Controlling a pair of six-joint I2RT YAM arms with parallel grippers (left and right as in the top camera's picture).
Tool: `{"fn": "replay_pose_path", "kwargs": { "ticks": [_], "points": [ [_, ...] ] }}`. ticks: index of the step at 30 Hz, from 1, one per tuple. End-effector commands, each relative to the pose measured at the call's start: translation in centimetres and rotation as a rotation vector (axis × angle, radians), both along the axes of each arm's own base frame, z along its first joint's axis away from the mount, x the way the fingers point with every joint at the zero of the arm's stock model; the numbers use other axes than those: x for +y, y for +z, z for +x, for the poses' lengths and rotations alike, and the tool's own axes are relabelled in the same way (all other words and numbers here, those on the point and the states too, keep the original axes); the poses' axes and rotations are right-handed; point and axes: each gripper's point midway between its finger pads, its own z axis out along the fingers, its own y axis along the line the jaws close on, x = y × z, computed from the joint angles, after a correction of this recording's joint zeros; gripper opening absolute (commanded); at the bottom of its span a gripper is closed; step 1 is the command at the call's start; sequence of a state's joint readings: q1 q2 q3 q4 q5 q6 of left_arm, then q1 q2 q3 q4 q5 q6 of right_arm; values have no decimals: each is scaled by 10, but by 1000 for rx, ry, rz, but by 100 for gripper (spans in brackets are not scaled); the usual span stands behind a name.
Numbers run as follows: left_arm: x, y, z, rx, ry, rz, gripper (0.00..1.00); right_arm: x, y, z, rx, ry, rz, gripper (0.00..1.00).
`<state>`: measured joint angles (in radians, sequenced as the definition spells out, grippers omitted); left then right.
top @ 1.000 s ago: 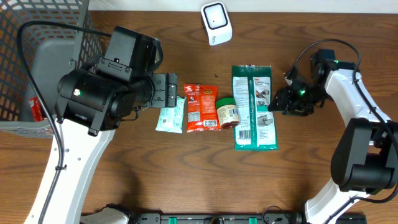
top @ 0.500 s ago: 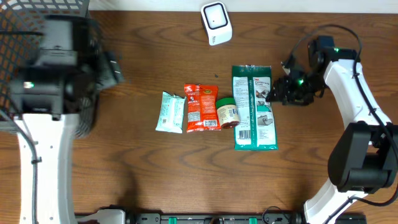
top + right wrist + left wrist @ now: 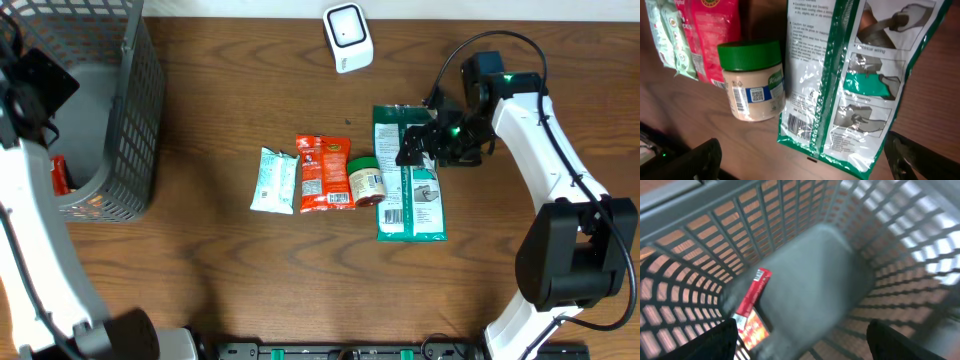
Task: Scan the item barcode
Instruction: 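Open the right gripper and withdraw both arms from the items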
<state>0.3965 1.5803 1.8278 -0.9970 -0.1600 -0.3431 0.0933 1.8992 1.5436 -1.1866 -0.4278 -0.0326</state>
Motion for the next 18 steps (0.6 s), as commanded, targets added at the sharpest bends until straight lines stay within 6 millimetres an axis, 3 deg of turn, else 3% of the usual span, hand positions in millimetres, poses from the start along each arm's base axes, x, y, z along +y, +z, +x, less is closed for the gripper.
{"fn": "replay_pose_path", "kwargs": {
  "ticks": [1,4,8,13,18],
  "points": [
    [20,-35,13,126,-49,24,82,-16,-2,10,-9,-76,-62,99],
    [36,-66,20,222,-89,31,83,-44,-5,17,-5,-177,-130,99],
    [62,-103,20,294,-52,-8,95,-67,-6,17,6,-234,-142,99],
    [81,-153,11,414,-36,-73,96,-80,-6,20,3,-269,-142,99],
    [85,-187,5,495,-30,-126,94,-83,-7,20,3,-270,-161,99]
  ]
}}
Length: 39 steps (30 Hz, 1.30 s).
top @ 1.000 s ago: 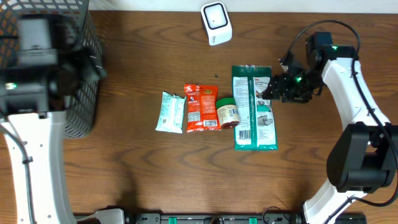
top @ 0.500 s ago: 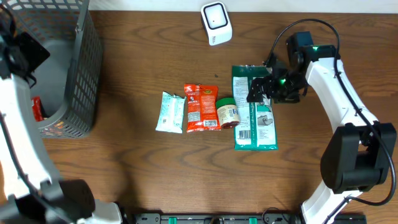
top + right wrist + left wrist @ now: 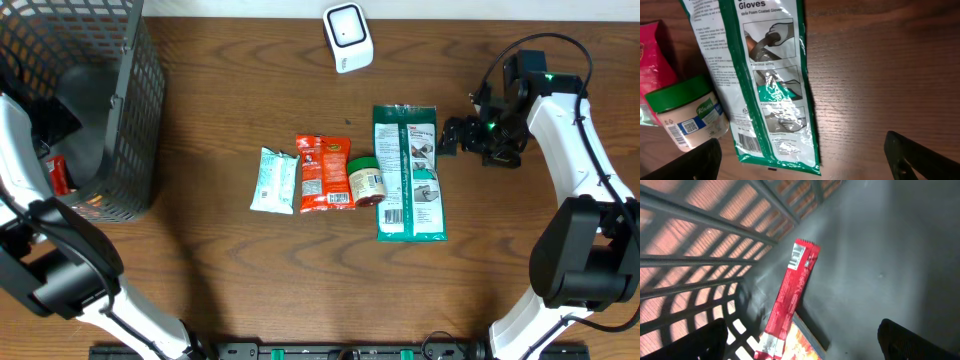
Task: Scan the item barcode
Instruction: 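Open the right gripper and withdraw both arms from the items, then grasp the thin red stick packet in the basket with the left gripper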
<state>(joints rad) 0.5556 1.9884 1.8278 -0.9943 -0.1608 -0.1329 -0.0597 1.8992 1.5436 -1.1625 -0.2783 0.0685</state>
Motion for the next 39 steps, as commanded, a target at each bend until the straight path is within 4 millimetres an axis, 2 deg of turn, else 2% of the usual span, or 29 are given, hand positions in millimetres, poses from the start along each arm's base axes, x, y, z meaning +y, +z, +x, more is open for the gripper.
{"fn": "replay_pose_path", "kwargs": {
  "ticks": [1,5,8,11,17,18,19,26,39],
  "points": [
    [4,-23,-3,64,-6,-24,94,-4,2,3,-5,-16,-16,99],
    [8,-44,-8,115,6,-49,88,-4,2,3,-5,-16,-16,99],
    [8,-56,-13,147,14,-70,78,-4,2,3,-5,-16,-16,99],
    [10,-64,-18,169,24,-85,73,-4,2,3,-5,-16,-16,99],
    [12,-79,-23,201,40,-110,69,-4,2,3,-5,-16,-16,99],
    [11,-83,-24,209,41,-116,49,-4,2,3,-5,-16,-16,99],
    [12,-84,-24,209,44,-117,46,-4,2,3,-5,-16,-16,99],
    [11,-88,-27,217,49,-122,46,-4,2,3,-5,-16,-16,99],
    [12,-112,-37,226,63,-131,47,-4,2,3,-5,-16,-16,99]
  ]
}}
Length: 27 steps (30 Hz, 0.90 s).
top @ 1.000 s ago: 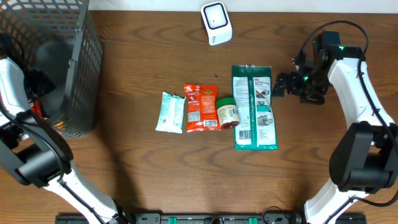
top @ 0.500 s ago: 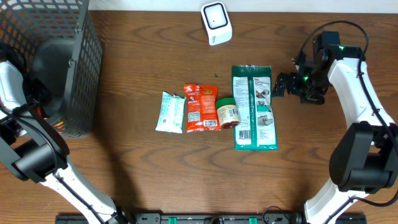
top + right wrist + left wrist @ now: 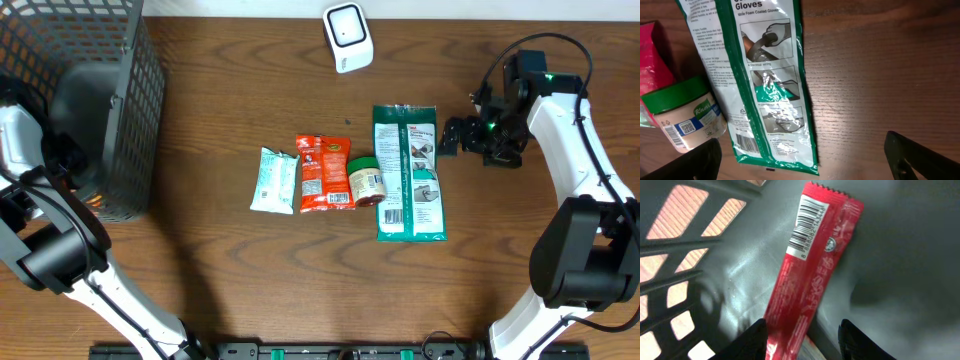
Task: Scan the item barcode
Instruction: 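Grasp the thin red stick packet in the basket with the left gripper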
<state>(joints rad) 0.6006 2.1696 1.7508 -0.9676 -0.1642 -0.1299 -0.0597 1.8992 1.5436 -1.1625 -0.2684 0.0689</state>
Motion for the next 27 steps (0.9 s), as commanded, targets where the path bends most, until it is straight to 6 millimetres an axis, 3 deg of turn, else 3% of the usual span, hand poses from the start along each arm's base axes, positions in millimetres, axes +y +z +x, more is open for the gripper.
{"fn": "replay_pose_path", "kwargs": {
  "ticks": [1,6,16,17,22,27],
  "points": [
    [4,-14,-12,33,22,-8,47,-2,2,3,-6,-15,-6,99],
    [10,-19,-22,41,46,-14,46,-2,2,3,-6,-15,-6,99],
    [14,-9,-14,2,50,-1,12,-2,2,3,-6,-15,-6,99],
    [17,2,-10,-17,50,12,7,-2,2,3,-6,-14,-6,99],
    [25,47,2,-121,62,83,7,-2,2,3,-6,-15,-6,99],
    [30,118,9,-305,116,189,7,-2,2,3,-6,-14,-6,99]
  ]
}}
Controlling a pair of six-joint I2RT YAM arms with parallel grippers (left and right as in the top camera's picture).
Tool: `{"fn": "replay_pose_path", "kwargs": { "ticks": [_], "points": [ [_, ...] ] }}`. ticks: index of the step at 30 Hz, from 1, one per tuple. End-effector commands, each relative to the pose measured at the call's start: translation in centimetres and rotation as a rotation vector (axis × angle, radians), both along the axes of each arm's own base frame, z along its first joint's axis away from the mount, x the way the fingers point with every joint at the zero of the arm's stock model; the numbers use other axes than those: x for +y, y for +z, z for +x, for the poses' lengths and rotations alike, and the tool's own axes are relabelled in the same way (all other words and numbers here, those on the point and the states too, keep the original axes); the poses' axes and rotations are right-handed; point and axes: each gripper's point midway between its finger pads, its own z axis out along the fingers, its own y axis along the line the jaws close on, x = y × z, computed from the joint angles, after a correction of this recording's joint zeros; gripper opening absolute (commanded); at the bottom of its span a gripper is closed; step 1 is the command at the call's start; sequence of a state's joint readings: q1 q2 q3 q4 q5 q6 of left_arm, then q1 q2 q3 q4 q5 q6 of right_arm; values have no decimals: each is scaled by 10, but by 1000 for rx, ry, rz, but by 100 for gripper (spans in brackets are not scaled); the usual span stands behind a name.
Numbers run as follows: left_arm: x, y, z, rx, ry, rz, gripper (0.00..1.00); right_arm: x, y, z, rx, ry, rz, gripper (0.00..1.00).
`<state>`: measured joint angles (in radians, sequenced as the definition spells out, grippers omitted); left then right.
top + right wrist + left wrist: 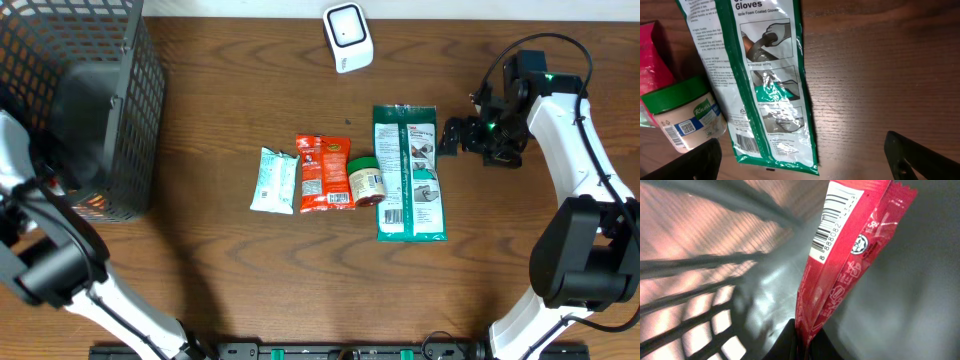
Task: Scan the item barcode
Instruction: 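Grasp the thin red stick packet in the basket with the left gripper, then lift the red stick packet out and carry it toward the wipes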
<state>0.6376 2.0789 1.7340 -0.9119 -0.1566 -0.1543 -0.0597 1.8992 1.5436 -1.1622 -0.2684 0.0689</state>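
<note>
Inside the grey mesh basket (130,120), my left gripper (805,341) is shut on the lower end of a red snack packet (850,255). A barcode (834,217) shows near the packet's top. In the overhead view the basket wall hides that gripper. A white scanner (347,37) stands at the table's far edge. My right gripper (452,135) is open with nothing between its fingers. It hangs just right of the green gloves pack (765,75).
A pale mint packet (273,180), a red pouch (324,172), a green-lidded jar (365,180) and the gloves pack (409,172) lie in a row mid-table. Another orange-red packet shows through the basket's lower wall (88,203).
My left gripper stood open with its fingers either side of the red packet; now it is shut on the packet's lower end. The right arm has not moved.
First my left gripper was open high in the basket and my right gripper was open over the gloves pack. Then the left was lower, nearer the red packet, and the right had moved to the pack's right. Later the left straddled the packet, and now grips it.
</note>
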Motion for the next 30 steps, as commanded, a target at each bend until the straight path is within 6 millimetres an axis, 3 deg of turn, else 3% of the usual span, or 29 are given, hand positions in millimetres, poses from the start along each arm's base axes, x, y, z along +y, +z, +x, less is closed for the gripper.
{"fn": "replay_pose_path", "kwargs": {
  "ticks": [1,6,12,19,25,30],
  "points": [
    [6,107,12,-264,44,135,7,-2,2,3,-6,-14,-6,99],
    [-27,182,23,-528,-18,97,7,-2,2,3,-6,-15,-6,99],
    [-90,245,20,-754,-168,-57,7,-2,2,3,-5,-15,-6,99],
    [-168,264,10,-857,-330,-393,8,-2,2,3,-6,-15,-6,99],
    [-245,279,10,-953,-610,-719,7,-2,2,3,-6,-15,-6,99],
    [-301,283,8,-954,-776,-884,7,-2,2,3,-6,-15,-6,99]
  ]
}}
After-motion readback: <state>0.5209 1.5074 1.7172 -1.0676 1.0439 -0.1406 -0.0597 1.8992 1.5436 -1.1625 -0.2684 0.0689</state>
